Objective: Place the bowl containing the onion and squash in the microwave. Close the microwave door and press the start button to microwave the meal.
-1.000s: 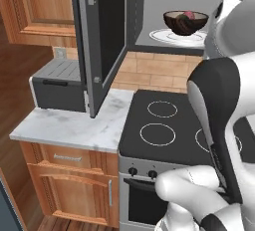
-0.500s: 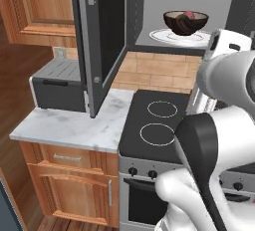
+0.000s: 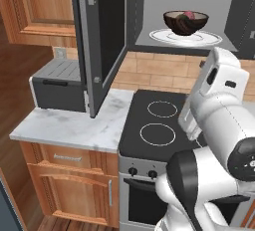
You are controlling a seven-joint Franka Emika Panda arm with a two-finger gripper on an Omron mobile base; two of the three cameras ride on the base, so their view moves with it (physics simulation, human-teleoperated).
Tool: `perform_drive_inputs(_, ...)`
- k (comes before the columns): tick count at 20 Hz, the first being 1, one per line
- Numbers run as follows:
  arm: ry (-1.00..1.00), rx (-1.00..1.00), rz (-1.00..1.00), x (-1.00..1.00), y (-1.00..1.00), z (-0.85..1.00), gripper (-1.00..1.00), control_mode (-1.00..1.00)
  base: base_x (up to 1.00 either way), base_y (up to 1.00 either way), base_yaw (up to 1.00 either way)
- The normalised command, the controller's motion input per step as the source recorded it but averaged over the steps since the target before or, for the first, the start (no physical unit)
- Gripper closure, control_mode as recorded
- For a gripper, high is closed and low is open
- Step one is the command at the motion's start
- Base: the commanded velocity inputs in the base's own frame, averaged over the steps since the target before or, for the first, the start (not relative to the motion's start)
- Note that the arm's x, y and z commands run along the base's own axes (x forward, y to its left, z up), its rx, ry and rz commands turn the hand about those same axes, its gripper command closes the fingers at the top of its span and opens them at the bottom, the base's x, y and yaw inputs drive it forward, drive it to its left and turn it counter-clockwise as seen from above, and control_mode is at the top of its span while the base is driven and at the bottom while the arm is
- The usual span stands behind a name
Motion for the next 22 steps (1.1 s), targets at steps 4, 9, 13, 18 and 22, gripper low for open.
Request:
perform_drive_inputs(4, 0.00, -0.20, -0.08, -0.47, 0.48, 0.38, -1.00, -1.00, 0.00, 0.00, 0.00)
perform_drive_inputs(9, -0.04, -0.25, -0.07, -0.59, 0.68, 0.03, -1.00, -1.00, 0.00, 0.00, 0.00)
perform_drive_inputs(13, -0.06, -0.26, -0.06, -0.36, 0.78, -0.01, -1.00, -1.00, 0.00, 0.00, 0.00)
perform_drive_inputs(18, -0.02, -0.21, -0.08, -0.14, 0.67, 0.00, -1.00, -1.00, 0.00, 0.00, 0.00)
perform_drive_inputs(22, 0.00, -0.16, -0.09, 0.00, 0.66, 0.00, -1.00, -1.00, 0.00, 0.00, 0.00)
